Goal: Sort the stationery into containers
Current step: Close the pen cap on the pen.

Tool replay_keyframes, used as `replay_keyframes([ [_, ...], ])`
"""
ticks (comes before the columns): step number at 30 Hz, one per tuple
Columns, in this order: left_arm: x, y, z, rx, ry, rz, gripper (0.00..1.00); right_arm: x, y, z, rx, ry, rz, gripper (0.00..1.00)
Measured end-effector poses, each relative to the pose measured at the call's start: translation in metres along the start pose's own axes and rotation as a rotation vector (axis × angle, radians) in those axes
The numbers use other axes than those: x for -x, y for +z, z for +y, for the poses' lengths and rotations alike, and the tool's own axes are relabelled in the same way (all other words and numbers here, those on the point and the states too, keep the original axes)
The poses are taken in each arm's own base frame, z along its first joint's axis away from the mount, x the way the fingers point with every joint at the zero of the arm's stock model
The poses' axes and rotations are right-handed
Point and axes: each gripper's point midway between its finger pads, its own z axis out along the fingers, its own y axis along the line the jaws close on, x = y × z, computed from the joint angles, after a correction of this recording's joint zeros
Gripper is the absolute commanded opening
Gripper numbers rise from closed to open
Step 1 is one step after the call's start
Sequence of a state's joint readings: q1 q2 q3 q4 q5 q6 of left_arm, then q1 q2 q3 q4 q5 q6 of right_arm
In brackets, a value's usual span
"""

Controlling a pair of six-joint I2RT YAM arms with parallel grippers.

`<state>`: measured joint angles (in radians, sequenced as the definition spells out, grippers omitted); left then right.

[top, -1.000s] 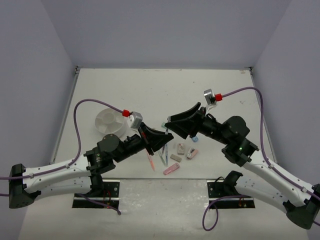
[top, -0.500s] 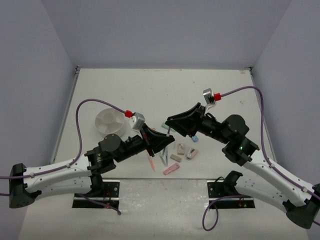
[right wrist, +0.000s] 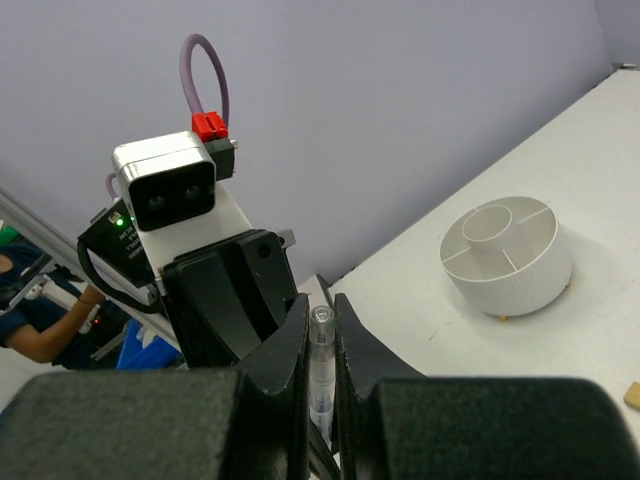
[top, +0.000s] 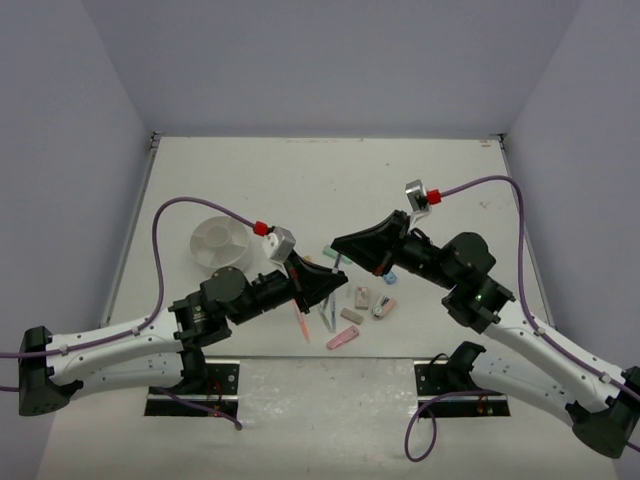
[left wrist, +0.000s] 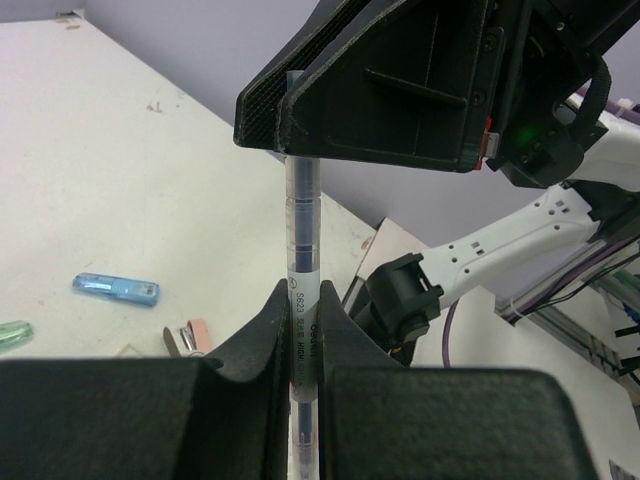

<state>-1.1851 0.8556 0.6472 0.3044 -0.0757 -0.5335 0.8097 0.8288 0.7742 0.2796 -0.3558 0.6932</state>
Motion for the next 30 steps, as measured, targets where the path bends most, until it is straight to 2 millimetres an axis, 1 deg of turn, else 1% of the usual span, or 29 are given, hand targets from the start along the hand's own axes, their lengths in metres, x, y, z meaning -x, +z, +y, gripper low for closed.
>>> replay_keyframes([
  [8,-0.004,0.001,0.011,0.070,0.101,0.084,0.00,-0.008,-0.001,-0.011,0.022,-0.002,-0.049,0.00],
  [12,-0.010,0.003,0.018,0.100,0.145,0.136,0.00,-0.012,-0.004,-0.018,0.025,-0.009,-0.070,0.00],
  [18,-0.017,0.007,0.023,0.126,0.176,0.196,0.00,-0.017,-0.005,-0.024,0.030,-0.018,-0.092,0.00],
  [27,-0.026,0.001,0.032,0.165,0.209,0.263,0.00,-0.031,-0.005,-0.035,0.048,0.001,-0.114,0.00],
  [30,-0.026,0.001,0.033,0.170,0.213,0.266,0.00,-0.032,-0.004,-0.036,0.055,0.005,-0.126,0.00],
])
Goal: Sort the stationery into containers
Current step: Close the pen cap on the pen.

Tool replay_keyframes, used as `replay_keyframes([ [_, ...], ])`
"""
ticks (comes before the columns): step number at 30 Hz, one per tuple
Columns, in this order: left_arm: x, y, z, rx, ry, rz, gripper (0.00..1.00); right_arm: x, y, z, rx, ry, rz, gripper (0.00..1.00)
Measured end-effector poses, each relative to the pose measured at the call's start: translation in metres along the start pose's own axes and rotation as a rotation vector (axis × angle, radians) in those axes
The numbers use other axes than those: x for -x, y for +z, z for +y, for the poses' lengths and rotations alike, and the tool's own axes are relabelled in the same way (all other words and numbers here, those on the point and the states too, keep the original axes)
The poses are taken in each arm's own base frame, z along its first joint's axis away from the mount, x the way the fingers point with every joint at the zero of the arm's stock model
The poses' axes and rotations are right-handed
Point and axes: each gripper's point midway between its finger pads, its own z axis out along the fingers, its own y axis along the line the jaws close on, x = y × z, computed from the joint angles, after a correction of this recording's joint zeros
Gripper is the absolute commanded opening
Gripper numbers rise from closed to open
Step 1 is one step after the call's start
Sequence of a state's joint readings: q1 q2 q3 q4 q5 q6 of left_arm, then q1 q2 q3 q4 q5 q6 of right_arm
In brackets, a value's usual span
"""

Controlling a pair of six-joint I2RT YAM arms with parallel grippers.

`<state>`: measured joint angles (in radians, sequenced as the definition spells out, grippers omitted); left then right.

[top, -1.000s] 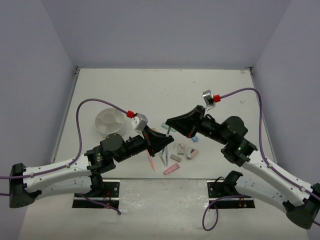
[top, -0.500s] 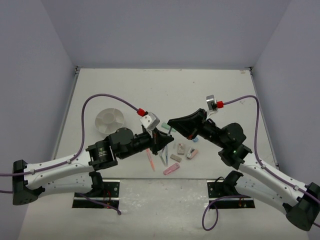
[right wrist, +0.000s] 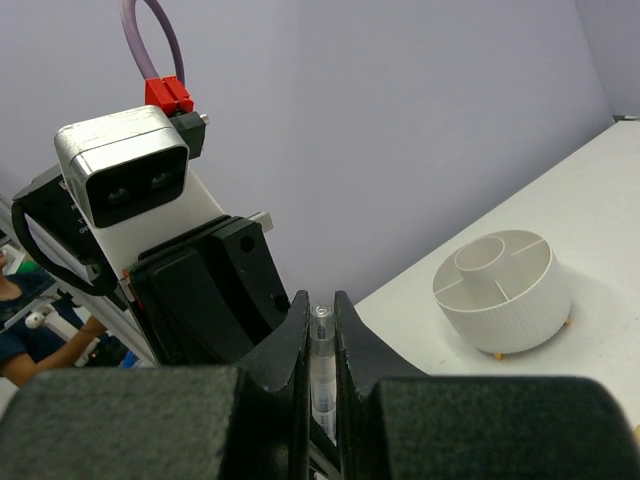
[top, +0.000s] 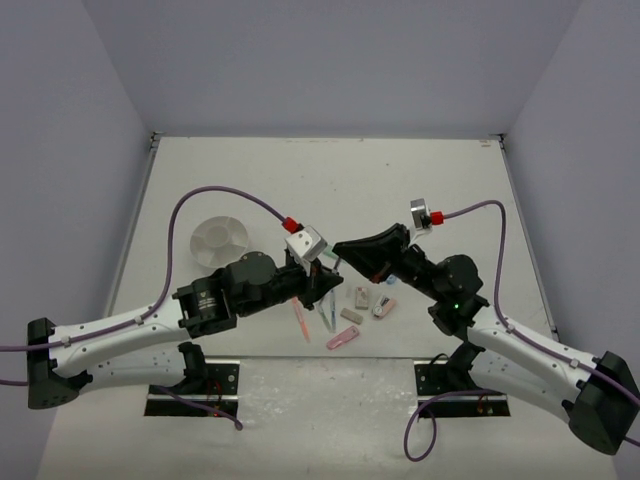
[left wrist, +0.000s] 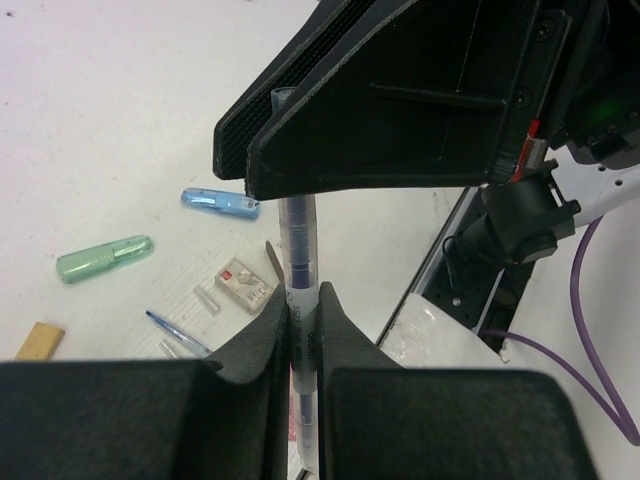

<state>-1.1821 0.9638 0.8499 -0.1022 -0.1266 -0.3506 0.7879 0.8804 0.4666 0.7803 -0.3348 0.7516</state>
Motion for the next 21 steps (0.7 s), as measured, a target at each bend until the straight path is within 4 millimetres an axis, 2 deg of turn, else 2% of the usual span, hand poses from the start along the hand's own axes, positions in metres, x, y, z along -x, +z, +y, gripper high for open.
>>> replay_keyframes([
  [6,-0.004,0.001,0.006,0.026,0.033,0.023,0.00,-0.001,0.000,-0.002,-0.016,0.001,0.008,0.00],
  [9,-0.002,0.005,0.009,0.045,0.053,0.022,0.00,0.005,-0.001,-0.001,-0.054,-0.020,0.027,0.00],
  [16,0.022,0.010,0.003,0.038,0.064,-0.078,0.00,0.027,0.004,0.014,-0.090,-0.079,0.068,0.00],
  [21,0.025,0.016,0.007,0.070,0.069,-0.081,0.00,0.029,0.010,0.010,-0.107,-0.083,0.085,0.00],
])
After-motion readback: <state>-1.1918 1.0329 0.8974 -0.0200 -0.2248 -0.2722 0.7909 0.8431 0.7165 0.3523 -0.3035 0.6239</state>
